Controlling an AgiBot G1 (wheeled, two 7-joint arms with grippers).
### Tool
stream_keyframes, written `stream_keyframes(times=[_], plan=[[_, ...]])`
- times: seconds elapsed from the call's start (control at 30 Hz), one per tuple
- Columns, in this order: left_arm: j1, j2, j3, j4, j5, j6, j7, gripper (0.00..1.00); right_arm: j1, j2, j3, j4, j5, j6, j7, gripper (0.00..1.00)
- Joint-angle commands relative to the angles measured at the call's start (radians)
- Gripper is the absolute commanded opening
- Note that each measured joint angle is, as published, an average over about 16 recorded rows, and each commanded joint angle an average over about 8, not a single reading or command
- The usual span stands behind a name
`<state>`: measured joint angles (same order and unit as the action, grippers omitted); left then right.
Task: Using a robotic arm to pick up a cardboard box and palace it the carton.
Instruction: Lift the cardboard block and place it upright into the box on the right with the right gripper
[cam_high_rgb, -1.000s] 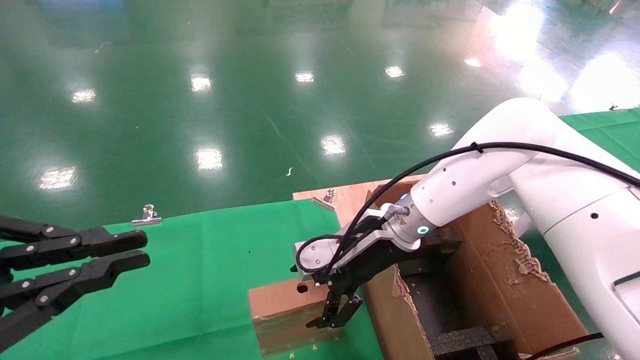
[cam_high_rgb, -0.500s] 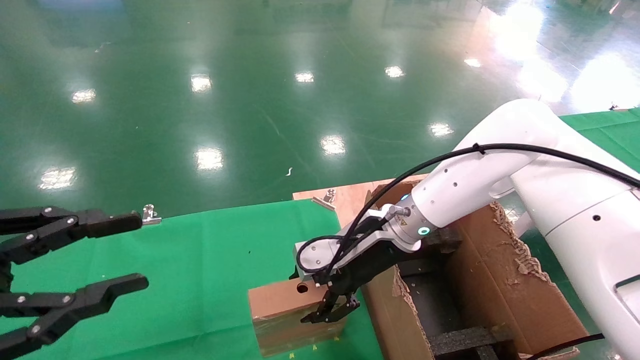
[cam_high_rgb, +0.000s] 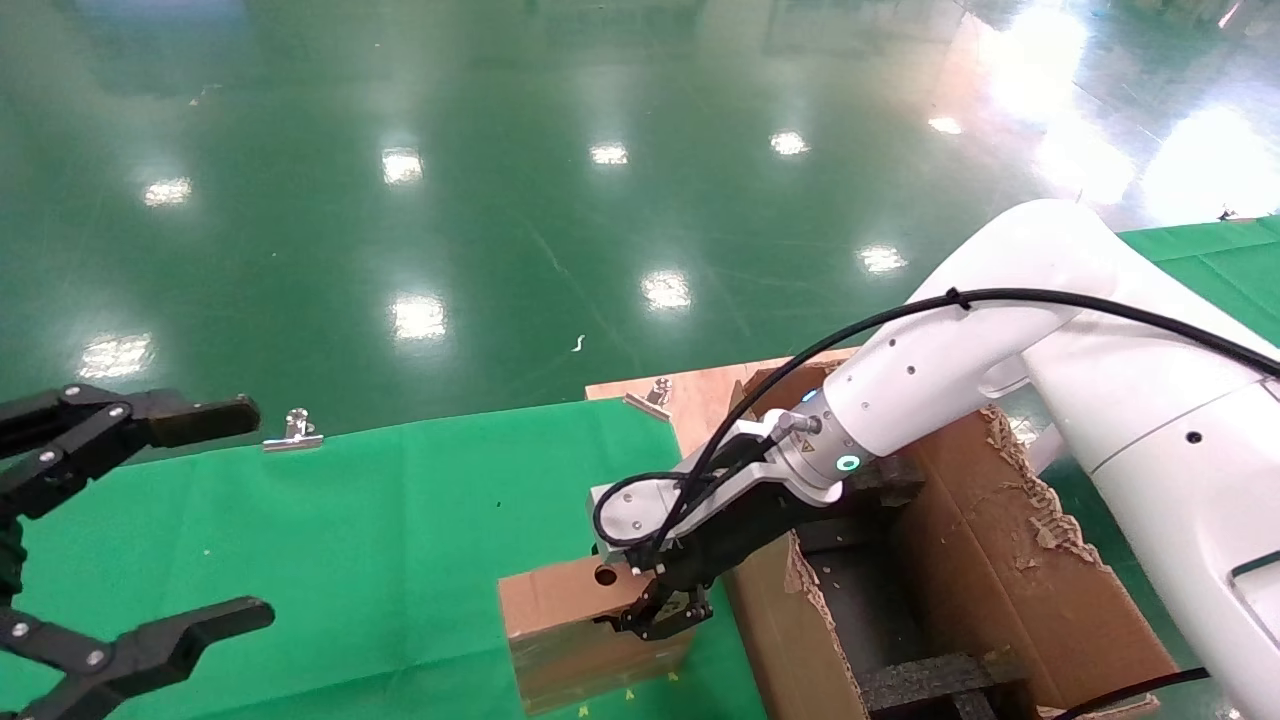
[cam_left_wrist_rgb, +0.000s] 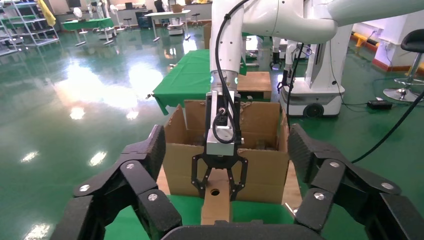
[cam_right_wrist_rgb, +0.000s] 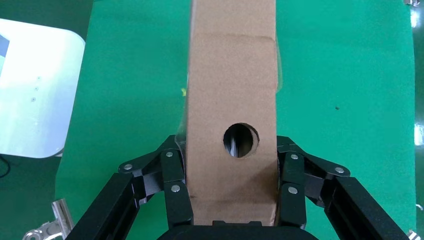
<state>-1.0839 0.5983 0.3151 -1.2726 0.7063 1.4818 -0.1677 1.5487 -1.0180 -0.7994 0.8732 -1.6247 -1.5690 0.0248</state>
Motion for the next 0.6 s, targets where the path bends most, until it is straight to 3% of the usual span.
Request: stream_keyframes(times=[0.03,0.27,0.6], plan=[[0.0,0.0,0.0,0.0,0.0,0.0,0.0,1.0,-0.002,-0.001,-0.001,0.001,-0.002,-0.001,-0.001,0.0],[0.0,0.0,0.0,0.0,0.0,0.0,0.0,1.0,0.045,0.009,0.018,-0.01,0.031,0.008,0.012,0.0],[0.0,0.0,0.001,0.0,0.0,0.0,0.0,1.0,0.273,0.033,0.021,-0.08,0.113,-0.018,0.008,0.0]])
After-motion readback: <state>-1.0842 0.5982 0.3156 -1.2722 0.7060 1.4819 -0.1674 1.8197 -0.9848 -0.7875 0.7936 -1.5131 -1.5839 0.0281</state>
